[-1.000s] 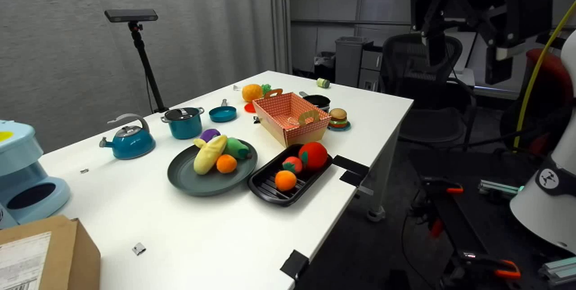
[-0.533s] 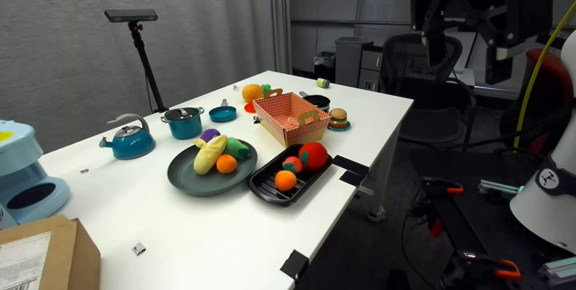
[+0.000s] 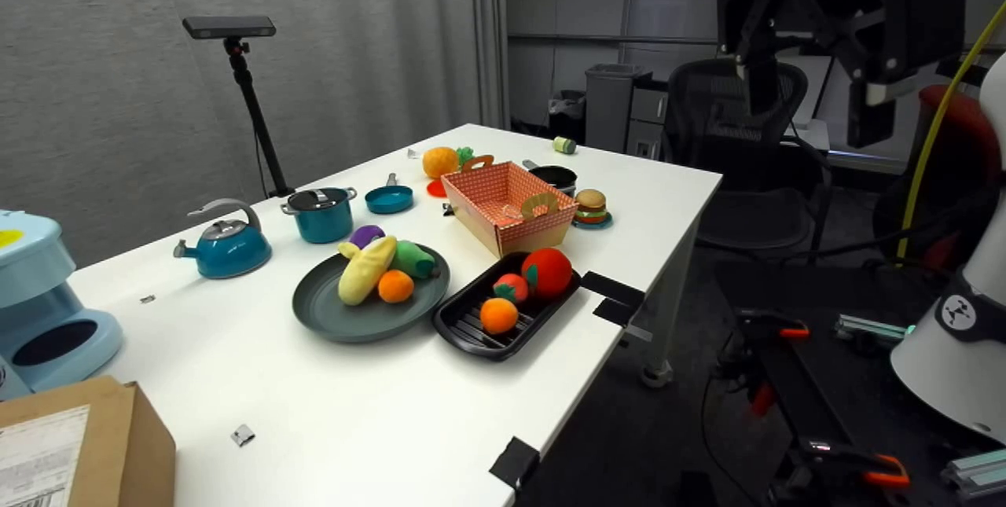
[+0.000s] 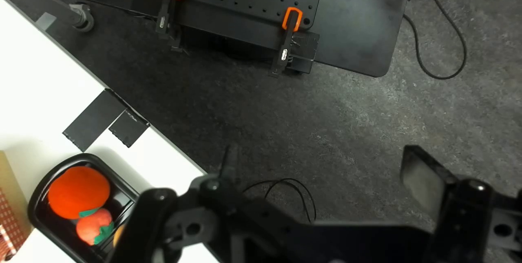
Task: Put the banana plush toy in the basket
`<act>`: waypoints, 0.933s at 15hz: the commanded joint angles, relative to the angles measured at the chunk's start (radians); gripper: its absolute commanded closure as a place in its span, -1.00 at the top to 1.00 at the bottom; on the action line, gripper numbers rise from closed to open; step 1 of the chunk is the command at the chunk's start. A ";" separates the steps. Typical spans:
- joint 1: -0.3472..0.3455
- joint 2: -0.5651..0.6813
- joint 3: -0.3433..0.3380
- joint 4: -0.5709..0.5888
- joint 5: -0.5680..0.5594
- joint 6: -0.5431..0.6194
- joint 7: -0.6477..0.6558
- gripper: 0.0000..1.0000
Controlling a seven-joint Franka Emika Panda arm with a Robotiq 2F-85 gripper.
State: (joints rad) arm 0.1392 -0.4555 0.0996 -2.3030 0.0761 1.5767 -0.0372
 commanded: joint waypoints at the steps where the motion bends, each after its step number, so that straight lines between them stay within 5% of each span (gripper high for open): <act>1: -0.004 0.000 0.004 0.002 0.001 -0.002 -0.001 1.00; 14: -0.005 -0.003 0.003 -0.002 0.001 0.007 -0.001 1.00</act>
State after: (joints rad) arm 0.1392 -0.4552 0.0996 -2.3032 0.0761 1.5767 -0.0372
